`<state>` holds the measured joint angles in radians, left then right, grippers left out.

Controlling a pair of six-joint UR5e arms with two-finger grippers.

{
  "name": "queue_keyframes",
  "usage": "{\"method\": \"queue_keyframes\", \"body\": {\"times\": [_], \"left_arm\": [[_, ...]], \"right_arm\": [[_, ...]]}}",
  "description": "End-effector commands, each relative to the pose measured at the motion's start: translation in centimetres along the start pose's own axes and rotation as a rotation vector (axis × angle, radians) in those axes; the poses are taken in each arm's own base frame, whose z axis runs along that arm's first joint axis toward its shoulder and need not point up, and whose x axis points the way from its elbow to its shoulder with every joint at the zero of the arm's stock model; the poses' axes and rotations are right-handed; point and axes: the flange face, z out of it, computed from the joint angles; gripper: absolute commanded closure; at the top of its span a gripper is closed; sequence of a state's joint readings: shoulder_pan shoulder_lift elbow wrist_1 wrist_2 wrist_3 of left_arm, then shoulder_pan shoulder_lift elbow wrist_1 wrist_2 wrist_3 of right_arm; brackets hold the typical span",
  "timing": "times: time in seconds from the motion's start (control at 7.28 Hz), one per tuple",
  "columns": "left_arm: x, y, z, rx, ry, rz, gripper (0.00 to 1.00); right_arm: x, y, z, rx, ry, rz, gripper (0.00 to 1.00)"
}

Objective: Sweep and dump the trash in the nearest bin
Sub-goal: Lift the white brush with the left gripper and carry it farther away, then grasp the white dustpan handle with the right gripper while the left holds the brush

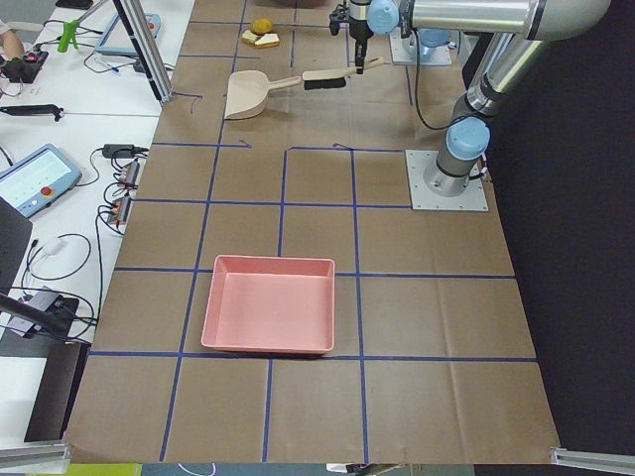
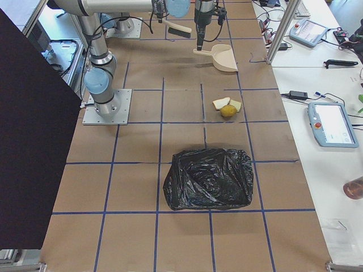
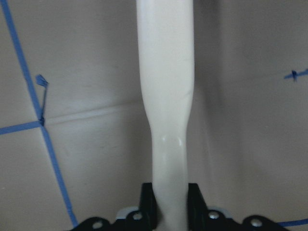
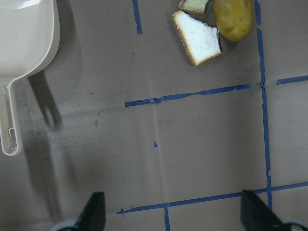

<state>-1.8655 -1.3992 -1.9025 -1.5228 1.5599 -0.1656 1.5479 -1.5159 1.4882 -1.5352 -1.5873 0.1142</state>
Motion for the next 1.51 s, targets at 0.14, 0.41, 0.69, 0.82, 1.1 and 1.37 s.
{"method": "queue_keyframes", "body": {"times": [0.14,0.41,0.69,0.82,1.1,1.37], "left_arm": [[-7.2,-4.0,-3.5,-0.015,-0.009,-0.126,1.0],[-7.5,-4.8,-4.5,0.068,-0.022,-0.117,1.0],[-7.5,-5.4,-5.0,0.124,-0.019,-0.115,1.0],[-7.5,-5.6,-5.0,0.141,-0.019,-0.108,1.0],[-7.6,-5.9,-5.2,0.171,-0.018,-0.101,1.0],[-7.9,-6.0,-5.4,0.177,-0.023,-0.055,1.0]], "right_arm": [[-0.4,-0.5,-0.1,0.018,-0.005,-0.006,0.0],[-1.4,-1.1,1.1,-0.005,-0.017,-0.017,0.0],[-6.3,-2.6,4.1,0.013,-0.031,-0.03,0.0],[-9.0,-3.5,6.7,0.016,-0.03,-0.062,0.0],[-15.1,-4.3,11.0,0.063,-0.047,-0.112,0.0],[-20.1,-3.8,14.6,0.081,-0.059,-0.111,0.0]]}}
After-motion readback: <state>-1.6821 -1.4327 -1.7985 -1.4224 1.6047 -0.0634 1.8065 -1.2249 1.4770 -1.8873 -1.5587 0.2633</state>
